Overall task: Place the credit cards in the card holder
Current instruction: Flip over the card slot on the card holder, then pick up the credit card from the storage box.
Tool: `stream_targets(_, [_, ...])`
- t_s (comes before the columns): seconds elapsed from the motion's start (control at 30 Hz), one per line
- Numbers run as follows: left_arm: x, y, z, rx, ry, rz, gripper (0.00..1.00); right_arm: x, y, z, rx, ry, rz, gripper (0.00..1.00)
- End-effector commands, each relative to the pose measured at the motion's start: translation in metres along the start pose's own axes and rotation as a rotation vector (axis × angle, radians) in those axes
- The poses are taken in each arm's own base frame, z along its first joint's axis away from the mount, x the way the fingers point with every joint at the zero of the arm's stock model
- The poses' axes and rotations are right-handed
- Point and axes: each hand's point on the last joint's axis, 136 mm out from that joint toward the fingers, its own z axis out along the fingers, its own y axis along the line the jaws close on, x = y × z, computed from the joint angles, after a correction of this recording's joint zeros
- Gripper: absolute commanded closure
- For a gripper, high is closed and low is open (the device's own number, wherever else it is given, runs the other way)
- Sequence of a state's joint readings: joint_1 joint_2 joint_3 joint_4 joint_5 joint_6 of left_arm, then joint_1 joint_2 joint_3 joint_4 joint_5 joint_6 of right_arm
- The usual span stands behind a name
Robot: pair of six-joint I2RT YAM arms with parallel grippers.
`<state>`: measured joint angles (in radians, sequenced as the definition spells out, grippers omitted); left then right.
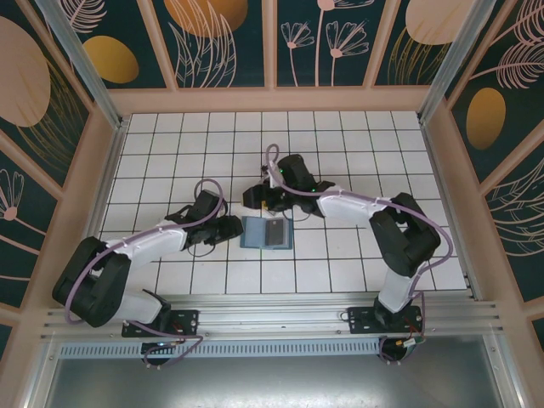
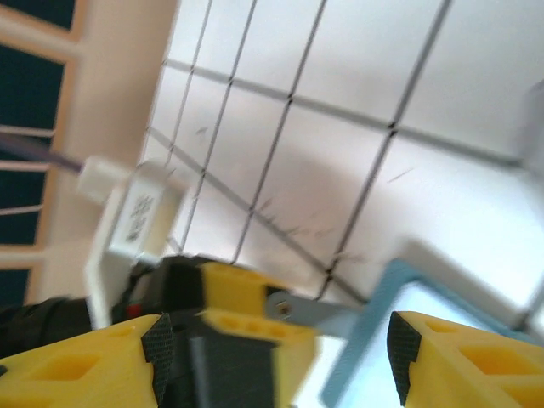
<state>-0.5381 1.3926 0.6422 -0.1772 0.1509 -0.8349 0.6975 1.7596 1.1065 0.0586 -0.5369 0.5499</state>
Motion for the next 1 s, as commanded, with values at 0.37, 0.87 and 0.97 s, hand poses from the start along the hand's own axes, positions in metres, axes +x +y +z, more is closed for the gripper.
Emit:
stream_targets(0.37, [-0.097,-0.049,-0.034,-0.015,-0.175,0.120,0.33,-0.090,-0.126,-0.079,0.595,-0.214,-0.169,0.29])
stream_targets(0.87, [-0.130,-0.091,0.054,0.107,-0.071,0.167,0.37,-0.083,-0.149,-0.035,0.532,-0.082,-0.162,0.30])
stream_targets(0.97, [-0.120,-0.084,0.067,0.116,-0.037,0.156,0.39,-0.081,-0.154,-0.034,0.548,-0.074,-0.159,0.32])
